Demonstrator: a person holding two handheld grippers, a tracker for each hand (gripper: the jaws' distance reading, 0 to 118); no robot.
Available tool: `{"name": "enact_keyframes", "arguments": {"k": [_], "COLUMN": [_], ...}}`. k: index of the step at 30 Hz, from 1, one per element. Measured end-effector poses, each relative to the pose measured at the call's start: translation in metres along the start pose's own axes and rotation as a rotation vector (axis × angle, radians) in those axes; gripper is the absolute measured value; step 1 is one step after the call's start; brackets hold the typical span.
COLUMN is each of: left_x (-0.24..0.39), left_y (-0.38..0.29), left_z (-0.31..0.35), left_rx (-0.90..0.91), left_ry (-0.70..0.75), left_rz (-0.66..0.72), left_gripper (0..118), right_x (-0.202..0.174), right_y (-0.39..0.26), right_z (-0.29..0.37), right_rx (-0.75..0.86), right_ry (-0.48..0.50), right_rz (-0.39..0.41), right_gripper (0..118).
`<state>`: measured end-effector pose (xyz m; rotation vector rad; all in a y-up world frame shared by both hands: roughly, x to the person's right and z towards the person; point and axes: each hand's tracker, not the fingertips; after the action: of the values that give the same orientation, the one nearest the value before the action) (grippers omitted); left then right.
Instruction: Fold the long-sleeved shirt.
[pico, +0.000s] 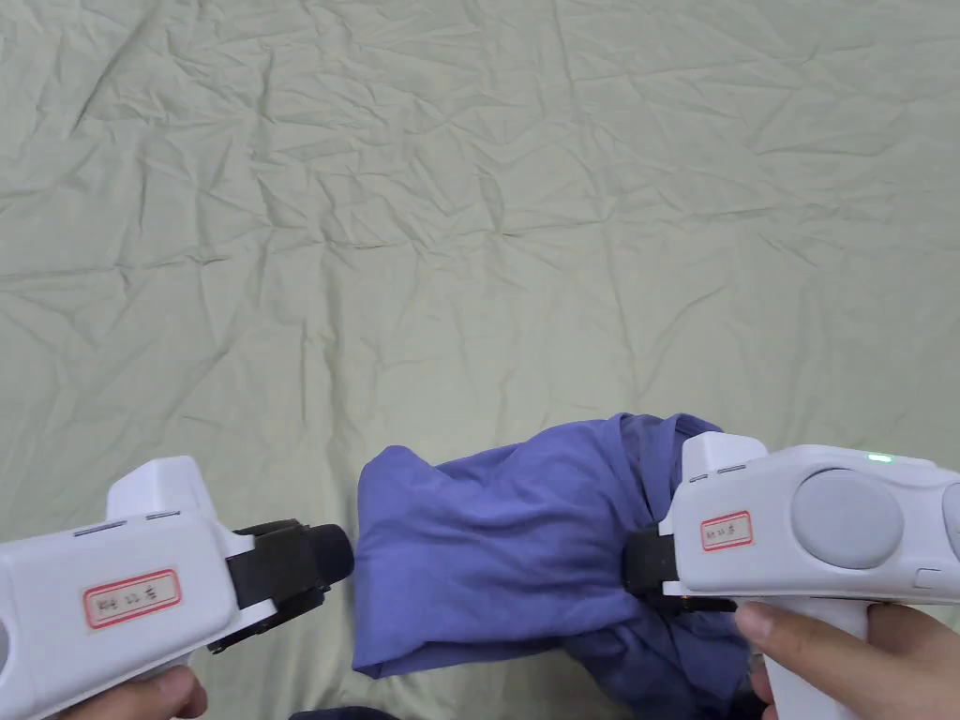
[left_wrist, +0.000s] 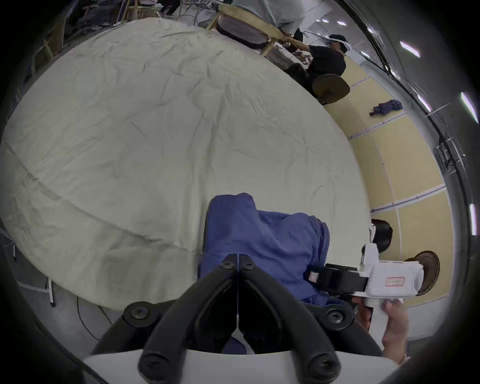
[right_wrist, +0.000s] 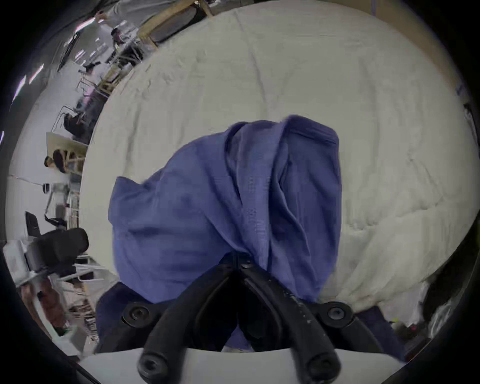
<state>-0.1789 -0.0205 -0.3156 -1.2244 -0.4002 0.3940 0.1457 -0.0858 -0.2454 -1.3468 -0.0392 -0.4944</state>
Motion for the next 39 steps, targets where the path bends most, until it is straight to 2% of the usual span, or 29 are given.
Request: {"name": "enact_keyframes", "arguments": {"k": [2, 3, 4, 5, 6, 7, 8, 9, 10, 13, 17, 18, 19, 20, 21, 22, 23, 24, 27, 30, 34, 36, 39], "left_x": [0.002, 0.002, 0.002, 0.003, 0.002, 0.002, 0.002, 0.004, 0.005, 0.003, 0.007, 0.007, 0.011, 0.017, 0.023, 0.024, 0.025, 0.025, 0.024, 0.006, -0.029, -0.049, -0.088], "left_y": [0.002, 0.003, 0.004, 0.004, 0.005, 0.005, 0.006, 0.006, 0.006, 0.013, 0.015, 0.015, 0.013, 0.011, 0.01, 0.009, 0.007, 0.006, 0.004, 0.008, 0.024, 0.036, 0.052], "left_z": [-0.006, -0.007, -0.009, -0.011, -0.013, -0.015, -0.018, -0.025, -0.033, -0.055, -0.098, -0.105, -0.11, -0.111, -0.109, -0.105, -0.099, -0.093, -0.069, -0.041, -0.001, 0.023, 0.057], "left_rx": [-0.007, -0.012, -0.016, -0.019, -0.02, -0.019, -0.017, -0.018, -0.028, -0.05, -0.164, -0.171, -0.18, -0.169, -0.133, -0.106, -0.093, -0.083, -0.054, -0.042, -0.017, -0.003, 0.049], "left_ry": [0.004, 0.007, 0.01, 0.009, 0.005, -0.001, -0.003, 0.009, 0.027, 0.016, -0.019, -0.035, -0.026, 0.05, 0.105, 0.053, 0.006, -0.019, -0.011, -0.082, -0.08, -0.054, 0.115], "left_rz": [-0.011, -0.015, -0.016, -0.014, -0.008, -0.001, -0.002, -0.009, -0.013, -0.042, 0.02, 0.039, 0.031, -0.023, -0.08, -0.045, -0.032, -0.036, -0.059, -0.031, 0.015, 0.031, -0.034], "left_gripper": [0, 0, 1, 7, 24, 73, 108, 117, 118, 111, 109, 102, 79, 53, 21, 13, 12, 12, 11, 10, 9, 9, 9], "right_x": [0.004, 0.008, 0.012, 0.014, 0.014, 0.013, 0.014, 0.016, 0.018, 0.022, 0.024, 0.024, 0.024, 0.023, 0.022, 0.021, 0.018, 0.011, -0.012, -0.045, -0.096, -0.127, -0.179], "right_y": [0.001, 0.001, 0.001, 0.003, 0.005, 0.004, 0.003, 0.002, 0.002, 0.001, -0.002, -0.002, -0.003, -0.003, -0.004, -0.005, -0.007, -0.008, -0.014, -0.016, -0.013, -0.009, -0.008], "right_z": [-0.007, -0.014, -0.018, -0.019, -0.016, -0.014, -0.014, -0.014, -0.014, -0.013, -0.012, -0.011, -0.011, -0.009, -0.008, -0.004, 0.001, 0.007, 0.026, 0.039, 0.041, 0.033, 0.018], "right_rx": [0.014, 0.011, -0.012, -0.01, -0.012, -0.013, -0.008, -0.004, -0.003, -0.006, 0.004, 0.005, 0.007, 0.009, 0.012, 0.013, 0.01, 0.023, 0.14, 0.182, 0.212, 0.204, 0.17], "right_ry": [-0.008, -0.011, 0.02, 0.022, 0.024, 0.023, 0.024, 0.028, 0.036, 0.06, 0.069, 0.069, 0.069, 0.068, 0.07, 0.08, 0.076, 0.068, 0.089, 0.102, 0.134, 0.179, 0.237], "right_rz": [0.034, 0.005, -0.063, -0.054, -0.055, -0.047, -0.033, -0.034, -0.039, -0.068, -0.083, -0.086, -0.088, -0.094, -0.102, -0.127, -0.168, -0.17, -0.149, -0.102, -0.059, -0.036, -0.001], "right_gripper": [3, 3, 3, 3, 3, 3, 3, 3, 3, 3, 3, 3, 3, 3, 3, 3, 3, 3, 3, 3, 3, 3, 3]}}
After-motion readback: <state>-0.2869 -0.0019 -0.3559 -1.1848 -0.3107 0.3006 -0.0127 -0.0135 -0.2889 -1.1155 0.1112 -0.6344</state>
